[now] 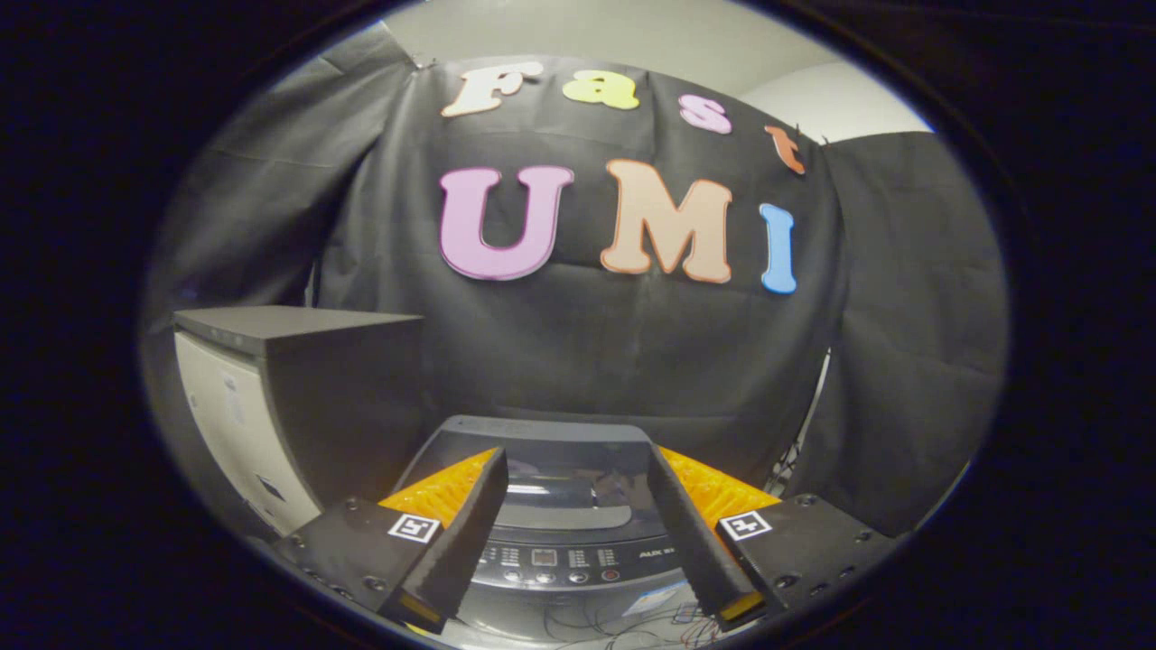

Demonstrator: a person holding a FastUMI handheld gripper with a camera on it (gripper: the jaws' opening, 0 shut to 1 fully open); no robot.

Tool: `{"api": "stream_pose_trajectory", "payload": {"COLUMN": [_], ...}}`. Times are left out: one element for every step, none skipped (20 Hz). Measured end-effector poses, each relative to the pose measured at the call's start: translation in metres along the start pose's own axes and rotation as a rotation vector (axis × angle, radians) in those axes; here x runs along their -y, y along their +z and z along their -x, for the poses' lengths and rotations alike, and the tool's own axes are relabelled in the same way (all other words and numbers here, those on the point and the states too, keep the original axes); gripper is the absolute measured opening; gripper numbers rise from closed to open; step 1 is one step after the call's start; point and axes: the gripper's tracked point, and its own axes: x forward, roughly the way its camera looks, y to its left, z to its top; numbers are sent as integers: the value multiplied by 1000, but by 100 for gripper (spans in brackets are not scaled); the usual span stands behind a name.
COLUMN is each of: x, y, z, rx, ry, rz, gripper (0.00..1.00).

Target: Put the clothes into the washing machine and then close the washing machine lid.

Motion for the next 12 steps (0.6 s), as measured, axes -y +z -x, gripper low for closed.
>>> {"api": "stream_pose_trajectory", "payload": {"x": [-6,-12,-15,-16,-14,-17,-17,-16,-14,-11,-9,-7], "y": [5,8,7,4,4,5,10,11,13,14,13,14], "z": [8,15,22,28,34,37,39,40,42,42,43,43], "rx": [28,54,63,55,60,63,62,59,63,64,69,77], "ry": [1,6,12,16,14,35,48,56,56,57,56,53], "rz": [-8,-8,7,24,25,19,2,-12,-21,-19,-10,-3], "gripper": [97,98,98,99,99,98,98,98,98,98,98,98]}}
